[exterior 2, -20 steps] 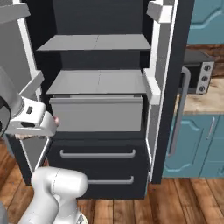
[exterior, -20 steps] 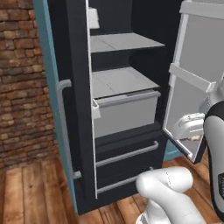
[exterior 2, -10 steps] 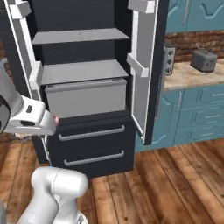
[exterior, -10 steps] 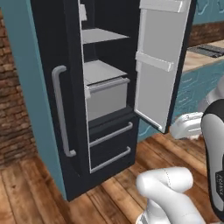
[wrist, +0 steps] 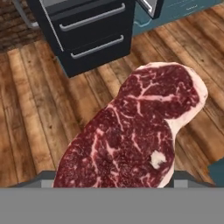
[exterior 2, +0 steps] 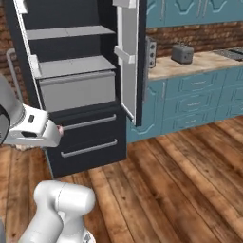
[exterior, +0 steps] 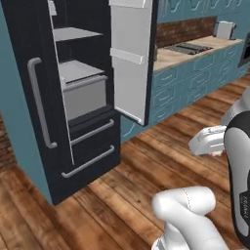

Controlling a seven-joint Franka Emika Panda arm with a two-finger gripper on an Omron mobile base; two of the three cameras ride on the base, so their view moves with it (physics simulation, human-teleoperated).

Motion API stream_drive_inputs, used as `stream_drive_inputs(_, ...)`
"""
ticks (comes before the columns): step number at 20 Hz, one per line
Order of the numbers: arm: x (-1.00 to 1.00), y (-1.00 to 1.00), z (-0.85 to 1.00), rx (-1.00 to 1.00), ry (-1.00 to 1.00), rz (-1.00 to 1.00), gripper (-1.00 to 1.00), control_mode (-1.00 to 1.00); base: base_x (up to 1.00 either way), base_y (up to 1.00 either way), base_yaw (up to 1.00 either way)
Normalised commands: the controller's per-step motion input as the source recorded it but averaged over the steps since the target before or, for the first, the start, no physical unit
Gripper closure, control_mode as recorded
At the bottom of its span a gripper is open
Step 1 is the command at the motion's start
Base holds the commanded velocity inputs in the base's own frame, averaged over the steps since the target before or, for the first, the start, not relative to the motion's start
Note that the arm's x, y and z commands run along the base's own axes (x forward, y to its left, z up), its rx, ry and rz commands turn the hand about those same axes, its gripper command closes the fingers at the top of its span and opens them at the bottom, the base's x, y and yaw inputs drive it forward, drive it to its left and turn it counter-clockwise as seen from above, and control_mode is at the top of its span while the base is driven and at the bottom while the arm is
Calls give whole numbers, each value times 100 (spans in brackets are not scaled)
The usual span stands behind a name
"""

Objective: Gather the lemon and garlic from the fridge and place them on a tray on the dining counter. Then gather the chicken drumstick and steak from the fridge and place them on the other tray.

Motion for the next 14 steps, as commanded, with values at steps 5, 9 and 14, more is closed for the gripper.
stream_drive_inputs(5,0,0,0,0,0,0,100,100,-100,0,-28)
stream_drive_inputs(9,0,0,0,0,0,0,100,100,-100,-3,-22)
stream_drive_inputs(14,0,0,0,0,0,0,100,100,-100,-43,-13)
